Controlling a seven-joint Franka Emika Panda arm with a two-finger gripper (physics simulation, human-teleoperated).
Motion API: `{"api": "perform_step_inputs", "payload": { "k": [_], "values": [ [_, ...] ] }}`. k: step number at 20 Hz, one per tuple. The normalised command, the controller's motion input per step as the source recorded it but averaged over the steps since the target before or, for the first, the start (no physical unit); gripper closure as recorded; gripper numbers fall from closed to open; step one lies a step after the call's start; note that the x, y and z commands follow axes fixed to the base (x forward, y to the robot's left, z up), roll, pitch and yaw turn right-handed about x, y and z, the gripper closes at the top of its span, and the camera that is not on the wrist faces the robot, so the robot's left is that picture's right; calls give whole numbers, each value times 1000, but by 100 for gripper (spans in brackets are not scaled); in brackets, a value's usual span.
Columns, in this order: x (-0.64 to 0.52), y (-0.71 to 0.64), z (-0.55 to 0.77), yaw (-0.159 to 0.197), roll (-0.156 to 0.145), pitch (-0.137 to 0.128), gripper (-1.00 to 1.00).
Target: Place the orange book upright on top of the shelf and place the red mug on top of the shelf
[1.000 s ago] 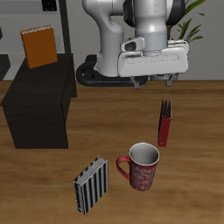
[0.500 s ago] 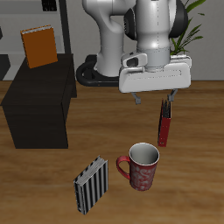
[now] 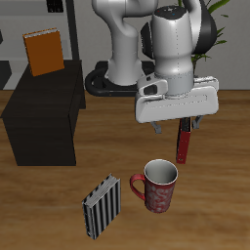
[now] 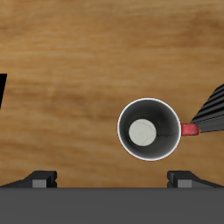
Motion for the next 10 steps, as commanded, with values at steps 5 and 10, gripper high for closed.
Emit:
{"api": "perform_step_inputs", "payload": {
  "k": [5, 10],
  "values": [
    [194, 98, -150, -15, 2, 15, -100],
    [166, 321, -356, -6, -12, 7, -100]
  ]
}}
